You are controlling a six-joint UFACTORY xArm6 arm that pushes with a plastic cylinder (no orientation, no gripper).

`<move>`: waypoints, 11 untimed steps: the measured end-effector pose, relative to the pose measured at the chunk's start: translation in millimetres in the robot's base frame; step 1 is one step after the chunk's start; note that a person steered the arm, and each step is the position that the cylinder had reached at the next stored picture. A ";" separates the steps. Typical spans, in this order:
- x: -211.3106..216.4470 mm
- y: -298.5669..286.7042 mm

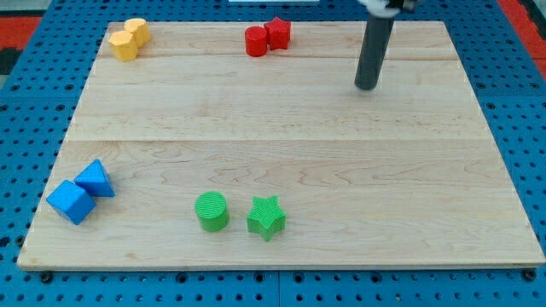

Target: Place the red blocks diagonally bottom right to the yellow blocks

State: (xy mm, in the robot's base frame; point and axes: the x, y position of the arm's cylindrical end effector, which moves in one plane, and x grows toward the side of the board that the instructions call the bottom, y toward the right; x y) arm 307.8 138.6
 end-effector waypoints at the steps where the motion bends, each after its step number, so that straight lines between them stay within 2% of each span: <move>1: -68.4 -24.7; 2: -116.3 -52.8; 4: -103.8 -120.6; 5: -100.6 -136.2; 6: -78.2 -164.8; 7: -72.2 -164.5; 8: -115.0 -157.2; 9: -94.1 -198.7; 11: 13.7 -242.6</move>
